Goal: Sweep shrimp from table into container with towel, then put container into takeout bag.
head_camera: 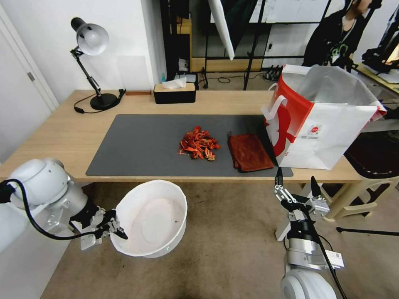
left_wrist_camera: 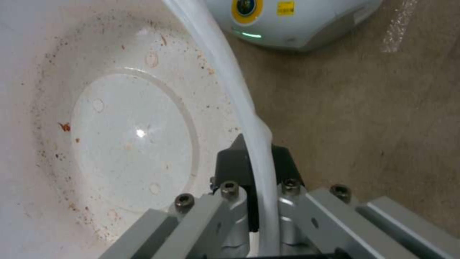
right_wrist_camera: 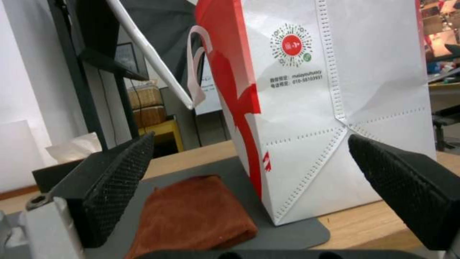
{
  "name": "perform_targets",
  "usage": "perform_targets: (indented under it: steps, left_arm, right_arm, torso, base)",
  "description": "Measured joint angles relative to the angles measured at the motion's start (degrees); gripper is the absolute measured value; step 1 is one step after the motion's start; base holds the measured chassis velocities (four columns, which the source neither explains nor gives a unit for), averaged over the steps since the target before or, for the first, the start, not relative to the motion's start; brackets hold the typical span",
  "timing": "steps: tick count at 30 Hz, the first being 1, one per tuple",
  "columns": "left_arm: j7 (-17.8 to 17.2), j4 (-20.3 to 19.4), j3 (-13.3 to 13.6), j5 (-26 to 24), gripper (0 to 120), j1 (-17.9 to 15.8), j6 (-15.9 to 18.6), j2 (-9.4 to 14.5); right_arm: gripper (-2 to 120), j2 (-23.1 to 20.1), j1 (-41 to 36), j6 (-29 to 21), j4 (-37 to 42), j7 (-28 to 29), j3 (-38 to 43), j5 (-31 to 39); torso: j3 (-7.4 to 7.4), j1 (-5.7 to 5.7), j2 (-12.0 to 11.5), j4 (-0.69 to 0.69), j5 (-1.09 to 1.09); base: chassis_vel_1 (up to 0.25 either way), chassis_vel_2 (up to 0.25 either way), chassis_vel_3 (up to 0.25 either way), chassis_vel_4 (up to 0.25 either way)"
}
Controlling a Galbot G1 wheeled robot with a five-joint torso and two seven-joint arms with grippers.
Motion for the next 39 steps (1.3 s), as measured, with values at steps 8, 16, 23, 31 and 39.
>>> perform_targets:
  steps: [8, 16, 23, 31, 39]
  left_arm:
    - [0.0, 2.4, 1.25, 1.97, 0, -0.92, 0.01, -2.11]
    - [0.34, 5.1, 3.21, 4.16, 0, -1.68, 0.03, -5.44]
    - [0.13, 6.13, 4.27, 5.86, 0, -1.89, 0.05, -7.46]
    - [0.55, 8.12, 4.97, 9.04, 0, -2.6, 0.06, -11.19]
    - [1.52, 8.79, 5.85, 11.24, 0, -4.23, 0.07, -13.03]
  right_arm:
    - [100, -0.13, 0.27, -0.22, -0.01, 0.1, 0.1, 0.01]
    - [100, -0.19, 0.66, -0.26, -0.71, 0.17, 0.26, 0.15]
    - [100, -0.31, 0.78, -0.36, -0.72, 0.22, 0.32, 0.29]
    - [100, -0.47, 0.86, -0.73, -0.47, 0.32, 0.45, 0.43]
    - [100, -0.57, 1.38, -0.74, -0.94, 0.34, 0.57, 0.63]
  torso:
    - [0.0, 0.0, 0.0, 0.0, 0.0]
    - [0.0, 0.01, 0.0, 0.0, 0.01]
    - [0.0, 0.01, 0.0, 0.0, 0.01]
    - [0.0, 0.01, 0.0, 0.01, 0.0]
    - [0.0, 0.01, 0.0, 0.0, 0.0]
  base:
    - [0.0, 0.0, 0.0, 0.0]
    - [0.0, 0.0, 0.0, 0.0]
    - [0.0, 0.0, 0.0, 0.0]
    - [0.0, 0.0, 0.0, 0.0]
    - [0.0, 0.0, 0.0, 0.0]
